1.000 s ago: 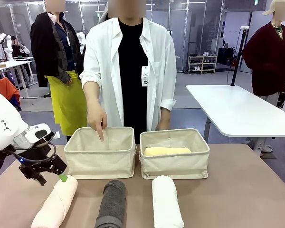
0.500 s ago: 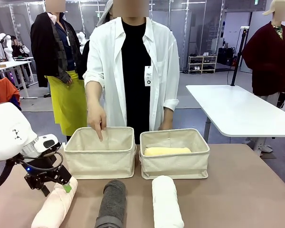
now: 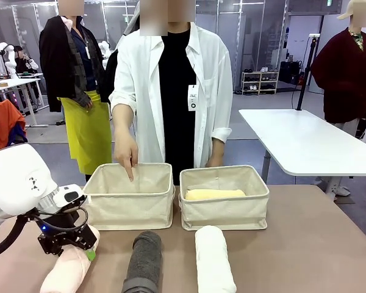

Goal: Divide the towels into two baskets.
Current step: Pick up one hotel-folded towel from the bottom of the table and place it in the Fabric basket indicated by the person.

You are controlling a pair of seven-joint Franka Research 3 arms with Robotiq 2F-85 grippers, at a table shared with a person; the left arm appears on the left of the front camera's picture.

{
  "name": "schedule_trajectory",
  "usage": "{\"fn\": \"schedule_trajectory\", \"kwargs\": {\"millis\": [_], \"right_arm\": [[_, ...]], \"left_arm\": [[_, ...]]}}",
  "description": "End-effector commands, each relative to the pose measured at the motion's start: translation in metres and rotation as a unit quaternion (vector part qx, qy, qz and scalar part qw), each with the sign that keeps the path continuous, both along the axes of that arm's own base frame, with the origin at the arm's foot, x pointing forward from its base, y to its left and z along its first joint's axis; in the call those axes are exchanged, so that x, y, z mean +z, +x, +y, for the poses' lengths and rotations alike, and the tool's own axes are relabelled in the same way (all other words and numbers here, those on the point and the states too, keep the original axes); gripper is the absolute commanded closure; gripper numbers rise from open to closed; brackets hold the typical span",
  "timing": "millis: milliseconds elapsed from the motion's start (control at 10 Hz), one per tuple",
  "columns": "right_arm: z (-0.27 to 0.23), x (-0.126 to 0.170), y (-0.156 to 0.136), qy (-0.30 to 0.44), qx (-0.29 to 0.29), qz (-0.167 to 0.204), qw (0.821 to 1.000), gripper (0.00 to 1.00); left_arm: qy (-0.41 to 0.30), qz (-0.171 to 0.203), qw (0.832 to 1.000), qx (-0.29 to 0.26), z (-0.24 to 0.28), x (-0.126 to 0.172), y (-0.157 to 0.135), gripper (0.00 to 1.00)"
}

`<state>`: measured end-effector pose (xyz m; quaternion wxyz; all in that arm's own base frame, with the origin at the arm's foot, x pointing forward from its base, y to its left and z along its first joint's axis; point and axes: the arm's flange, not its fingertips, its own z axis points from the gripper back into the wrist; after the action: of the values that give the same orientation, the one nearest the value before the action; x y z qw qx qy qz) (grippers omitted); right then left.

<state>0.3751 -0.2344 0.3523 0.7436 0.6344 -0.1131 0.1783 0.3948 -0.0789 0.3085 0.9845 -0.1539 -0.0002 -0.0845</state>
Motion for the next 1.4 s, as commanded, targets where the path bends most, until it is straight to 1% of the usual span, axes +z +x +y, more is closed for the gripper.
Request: {"fn": "schedule_trajectory", "kwargs": {"millis": [0,100,200,300,400,500,600,700,800,1000,1100,1200,1300], "right_arm": [[0.004,0.003,-0.004,-0.005,-0.005,0.002,1.000,0.05],[0.004,0.003,-0.004,-0.005,-0.005,0.002,1.000,0.05],[0.004,0.003,-0.004,-0.005,-0.005,0.002,1.000,0.05],[0.004,0.003,-0.004,-0.005,-0.005,0.002,1.000,0.05],[0.004,0.003,-0.004,-0.005,-0.005,0.002,1.000,0.05],[0.004,0.003,-0.004,-0.005,-0.005,0.002,1.000,0.05],[0.004,0.003,-0.004,-0.005,-0.005,0.002,1.000,0.05],[0.004,0.003,-0.004,-0.005,-0.005,0.002,1.000,0.05],[0.004,0.003,-0.004,-0.005,-0.005,0.002,1.000,0.05],[0.004,0.003,-0.004,-0.005,-0.005,0.002,1.000,0.05],[0.004,0.003,-0.004,-0.005,-0.005,0.002,1.000,0.05],[0.004,0.003,-0.004,-0.005,-0.005,0.002,1.000,0.05],[0.004,0.003,-0.004,-0.005,-0.005,0.002,1.000,0.05]], "left_arm": [[0.005,-0.014,1.000,-0.014,0.008,-0.015,-0.062,0.20],[0.003,-0.006,1.000,-0.006,0.009,-0.016,-0.062,0.23],[0.006,-0.006,1.000,-0.010,0.009,-0.016,-0.063,0.40],[0.005,-0.007,1.000,-0.010,0.009,-0.016,-0.063,0.43],[0.004,-0.010,1.000,-0.009,0.010,-0.016,-0.063,0.60],[0.007,-0.020,1.000,-0.004,0.011,-0.010,-0.063,0.63],[-0.001,-0.021,1.000,0.004,0.013,0.003,-0.064,0.53],[0.009,-0.035,0.999,-0.004,0.016,0.027,-0.065,0.69],[0.005,-0.054,0.998,-0.020,0.023,0.057,-0.066,0.69],[-0.008,-0.075,0.991,-0.110,0.033,0.109,-0.065,0.69],[-0.011,-0.089,0.981,-0.170,0.033,0.126,-0.063,0.69],[-0.027,-0.094,0.965,-0.243,0.029,0.143,-0.062,0.69],[-0.016,-0.124,0.932,-0.339,0.026,0.157,-0.061,0.69]]}}
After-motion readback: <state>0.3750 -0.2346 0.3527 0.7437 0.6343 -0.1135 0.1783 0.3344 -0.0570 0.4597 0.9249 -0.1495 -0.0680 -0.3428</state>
